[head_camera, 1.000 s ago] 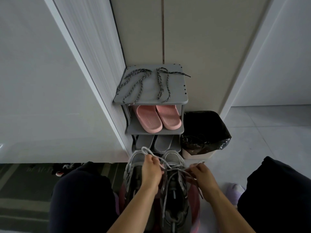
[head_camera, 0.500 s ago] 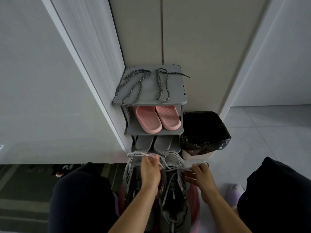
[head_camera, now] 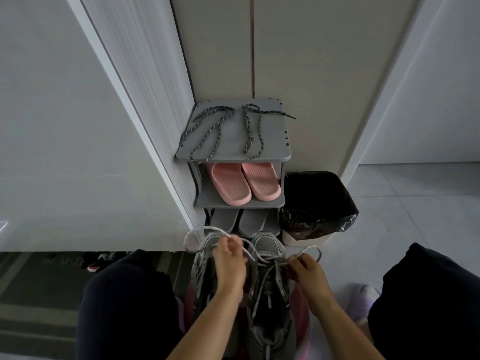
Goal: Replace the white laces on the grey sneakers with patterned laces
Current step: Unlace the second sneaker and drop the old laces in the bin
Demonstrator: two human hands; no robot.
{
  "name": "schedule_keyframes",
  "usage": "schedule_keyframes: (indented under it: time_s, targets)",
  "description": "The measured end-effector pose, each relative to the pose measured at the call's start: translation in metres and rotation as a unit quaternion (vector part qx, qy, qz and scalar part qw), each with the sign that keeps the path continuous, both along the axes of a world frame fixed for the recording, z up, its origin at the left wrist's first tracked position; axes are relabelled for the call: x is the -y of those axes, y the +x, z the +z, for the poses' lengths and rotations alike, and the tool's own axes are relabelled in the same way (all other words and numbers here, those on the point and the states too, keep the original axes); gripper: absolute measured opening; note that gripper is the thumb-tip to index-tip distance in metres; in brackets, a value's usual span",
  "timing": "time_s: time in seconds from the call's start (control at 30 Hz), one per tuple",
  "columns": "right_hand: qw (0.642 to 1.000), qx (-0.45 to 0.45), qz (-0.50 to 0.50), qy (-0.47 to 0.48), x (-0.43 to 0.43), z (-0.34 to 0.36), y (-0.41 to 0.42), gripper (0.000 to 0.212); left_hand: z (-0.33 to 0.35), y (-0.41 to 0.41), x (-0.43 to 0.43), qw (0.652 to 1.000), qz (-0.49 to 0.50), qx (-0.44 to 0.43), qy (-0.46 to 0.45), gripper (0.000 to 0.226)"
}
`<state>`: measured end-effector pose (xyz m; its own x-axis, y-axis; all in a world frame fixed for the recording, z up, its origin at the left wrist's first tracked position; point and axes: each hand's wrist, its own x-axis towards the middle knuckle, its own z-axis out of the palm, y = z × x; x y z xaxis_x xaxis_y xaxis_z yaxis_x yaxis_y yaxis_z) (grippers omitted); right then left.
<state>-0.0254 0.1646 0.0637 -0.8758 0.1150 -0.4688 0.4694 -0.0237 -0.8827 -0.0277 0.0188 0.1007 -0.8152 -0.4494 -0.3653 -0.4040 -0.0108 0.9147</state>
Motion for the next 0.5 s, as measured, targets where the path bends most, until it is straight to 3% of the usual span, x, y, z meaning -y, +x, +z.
schedule_keyframes:
  time_s: [0.1,0.17,0.33,0.4,0.5]
  targets:
    - [0.996,-0.019,0.055,0.061,0.000,0.001,0.002,0.012,-0.019,0.013,-0.014,0.977,-0.129,0.077,-0.148,0.009]
    - [0.993,-0.023,0.075,0.083,0.001,0.003,0.004,0.010,-0.020,0.012,-0.015,0.979,-0.115,0.065,-0.158,0.018]
    - [0.990,-0.026,0.048,0.132,0.000,-0.007,0.001,0.013,-0.001,0.012,-0.016,0.998,0.042,0.045,0.014,0.017]
    - [0.997,-0.009,-0.010,0.075,0.000,-0.007,-0.001,0.012,0.001,0.014,-0.016,0.994,0.089,0.043,0.043,0.022]
    - [0.999,-0.009,-0.040,-0.003,0.001,-0.005,-0.001,0.016,-0.002,0.009,-0.014,0.974,0.155,0.036,0.158,0.020]
